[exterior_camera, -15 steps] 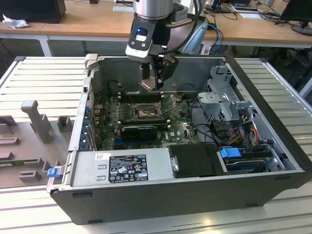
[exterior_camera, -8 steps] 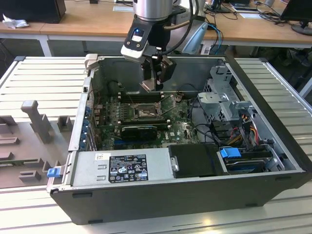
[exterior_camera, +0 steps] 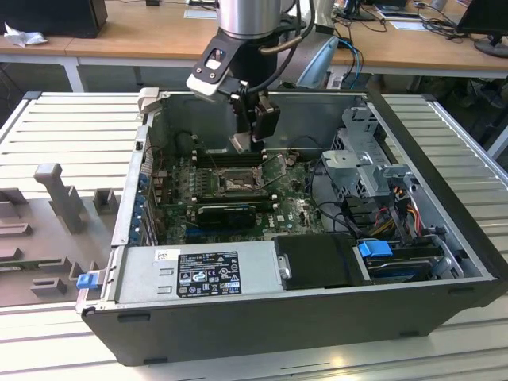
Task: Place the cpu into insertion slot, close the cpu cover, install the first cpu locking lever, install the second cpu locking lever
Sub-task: 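Place the cpu into insertion slot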
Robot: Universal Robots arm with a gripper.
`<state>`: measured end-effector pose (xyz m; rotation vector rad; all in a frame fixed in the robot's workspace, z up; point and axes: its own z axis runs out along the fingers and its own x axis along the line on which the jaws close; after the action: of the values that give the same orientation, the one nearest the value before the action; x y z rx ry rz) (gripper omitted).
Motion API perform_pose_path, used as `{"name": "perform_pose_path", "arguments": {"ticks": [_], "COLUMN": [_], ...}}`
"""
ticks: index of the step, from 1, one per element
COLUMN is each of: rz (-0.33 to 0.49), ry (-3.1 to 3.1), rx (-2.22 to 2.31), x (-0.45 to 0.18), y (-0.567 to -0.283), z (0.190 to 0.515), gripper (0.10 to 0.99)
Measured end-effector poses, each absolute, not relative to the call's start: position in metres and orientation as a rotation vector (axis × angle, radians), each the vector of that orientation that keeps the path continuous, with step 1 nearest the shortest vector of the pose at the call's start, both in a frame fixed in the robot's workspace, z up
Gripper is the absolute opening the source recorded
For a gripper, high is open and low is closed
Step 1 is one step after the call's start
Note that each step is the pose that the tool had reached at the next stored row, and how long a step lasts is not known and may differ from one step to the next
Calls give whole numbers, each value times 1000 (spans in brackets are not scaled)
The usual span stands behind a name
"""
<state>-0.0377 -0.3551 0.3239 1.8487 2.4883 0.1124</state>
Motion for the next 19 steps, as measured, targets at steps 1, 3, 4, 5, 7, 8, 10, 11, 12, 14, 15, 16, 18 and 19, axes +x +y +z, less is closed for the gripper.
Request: {"name": "perform_pose_path", "arguments": {"ticks": [1,3,4,5,7,8,10,11,12,14,15,16,18,19], "rz": [112,111,111,110,109,109,109,109,109,109,108,108,108,108], "ry": [2473,2463,2459,2454,2446,2442,2435,2432,2429,2423,2415,2408,2400,2398], "rx": [1868,1881,1885,1891,1901,1905,1914,1919,1922,1929,1938,1947,1956,1958], "x": [-38,-38,-38,-38,-38,-38,-38,-38,-38,-38,-38,-38,-38,-38], "y": [-355,-355,-355,-355,-355,-355,-355,-355,-355,-355,-355,-355,-355,-355], "z": [322,319,318,317,316,315,314,313,313,312,311,310,310,309], "gripper": [529,529,529,529,529,529,529,529,529,529,529,529,529,529]}}
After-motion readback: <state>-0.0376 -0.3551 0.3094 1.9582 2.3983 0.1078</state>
